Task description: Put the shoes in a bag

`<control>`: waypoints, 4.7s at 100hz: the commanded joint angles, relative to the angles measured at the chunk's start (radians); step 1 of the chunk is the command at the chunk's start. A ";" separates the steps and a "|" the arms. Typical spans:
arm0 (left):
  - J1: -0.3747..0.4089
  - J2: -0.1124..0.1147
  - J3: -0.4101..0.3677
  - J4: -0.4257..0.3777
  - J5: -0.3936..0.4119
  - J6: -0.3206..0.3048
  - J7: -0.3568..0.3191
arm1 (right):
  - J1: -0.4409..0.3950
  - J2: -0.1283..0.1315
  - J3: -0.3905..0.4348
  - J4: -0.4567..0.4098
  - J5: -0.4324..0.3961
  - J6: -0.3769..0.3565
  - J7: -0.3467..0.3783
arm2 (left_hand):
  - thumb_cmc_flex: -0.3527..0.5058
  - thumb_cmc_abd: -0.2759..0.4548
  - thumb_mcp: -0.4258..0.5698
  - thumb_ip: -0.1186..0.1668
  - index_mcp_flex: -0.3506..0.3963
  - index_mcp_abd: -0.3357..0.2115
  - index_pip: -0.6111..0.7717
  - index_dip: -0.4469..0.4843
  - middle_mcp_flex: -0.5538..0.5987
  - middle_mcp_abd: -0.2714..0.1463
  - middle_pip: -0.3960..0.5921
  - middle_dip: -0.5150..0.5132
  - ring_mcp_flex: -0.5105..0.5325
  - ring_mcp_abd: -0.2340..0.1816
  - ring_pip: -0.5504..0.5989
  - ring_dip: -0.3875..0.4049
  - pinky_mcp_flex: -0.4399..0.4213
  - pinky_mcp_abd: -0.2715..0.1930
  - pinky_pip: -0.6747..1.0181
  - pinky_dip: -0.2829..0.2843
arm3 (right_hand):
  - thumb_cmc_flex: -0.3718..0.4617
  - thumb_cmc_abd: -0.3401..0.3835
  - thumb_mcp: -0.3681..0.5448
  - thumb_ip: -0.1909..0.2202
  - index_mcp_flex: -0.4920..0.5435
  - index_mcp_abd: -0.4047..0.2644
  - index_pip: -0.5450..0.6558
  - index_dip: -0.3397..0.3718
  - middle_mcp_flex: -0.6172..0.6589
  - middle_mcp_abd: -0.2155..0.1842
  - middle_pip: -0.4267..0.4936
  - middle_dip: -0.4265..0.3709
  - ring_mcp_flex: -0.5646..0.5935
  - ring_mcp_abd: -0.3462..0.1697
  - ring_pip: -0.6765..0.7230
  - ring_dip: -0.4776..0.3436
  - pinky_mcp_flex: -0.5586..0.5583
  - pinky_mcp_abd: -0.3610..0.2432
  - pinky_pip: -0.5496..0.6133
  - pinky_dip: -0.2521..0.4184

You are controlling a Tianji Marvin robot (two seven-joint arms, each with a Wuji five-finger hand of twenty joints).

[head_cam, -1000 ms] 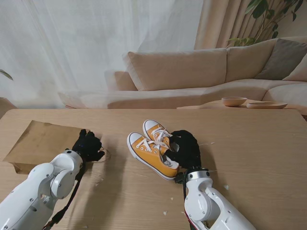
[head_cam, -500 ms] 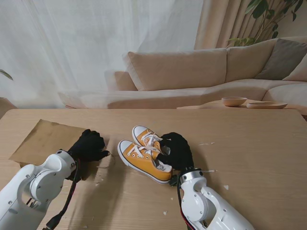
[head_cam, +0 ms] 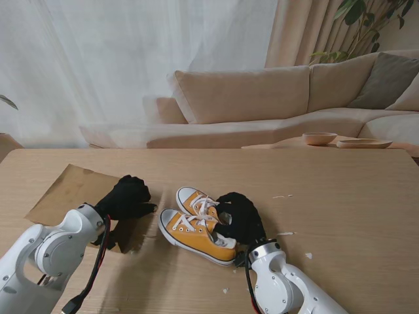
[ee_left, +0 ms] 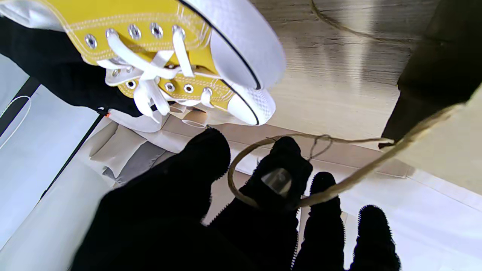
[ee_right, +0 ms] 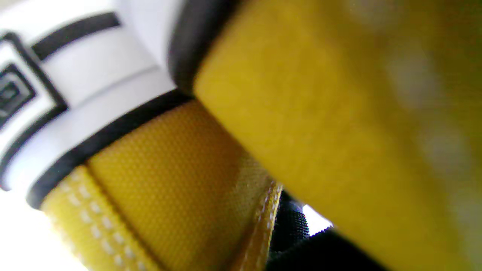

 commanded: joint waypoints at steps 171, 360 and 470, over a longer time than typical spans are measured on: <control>-0.044 0.008 0.115 -0.100 -0.189 0.074 -0.131 | 0.197 -0.049 -0.204 0.166 0.024 -0.081 0.004 | 0.012 -0.063 0.075 0.005 0.097 0.077 0.004 0.046 0.025 0.039 0.027 0.021 -0.022 0.025 0.056 0.044 -0.007 0.024 0.022 0.060 | 0.075 0.187 0.120 0.095 0.077 -0.357 0.028 0.052 -0.032 -0.008 0.005 0.003 0.007 -0.024 0.024 0.015 0.017 -0.014 0.039 0.029; -0.284 0.007 0.409 -0.095 -0.309 0.192 -0.187 | 0.359 -0.159 -0.418 0.298 0.096 -0.006 -0.033 | -0.028 -0.055 0.094 0.008 0.074 0.077 -0.024 0.046 0.009 0.023 0.012 0.005 -0.024 0.017 0.042 0.037 -0.011 0.023 0.017 0.052 | 0.077 0.187 0.112 0.102 0.064 -0.348 0.033 0.020 -0.041 0.013 0.171 0.167 0.043 -0.020 0.369 0.183 -0.012 -0.108 0.779 0.083; -0.365 0.009 0.507 -0.091 -0.412 0.244 -0.237 | 0.428 -0.167 -0.459 0.357 0.146 -0.026 0.064 | -0.029 -0.044 0.079 0.012 0.059 0.077 -0.026 0.046 -0.002 0.016 0.006 -0.009 -0.023 0.007 0.026 0.037 -0.010 0.018 0.017 0.048 | -0.041 0.069 0.136 0.088 -0.168 -0.308 0.043 -0.471 -0.071 0.007 0.073 0.100 0.015 -0.012 0.261 0.129 -0.034 -0.090 0.748 0.057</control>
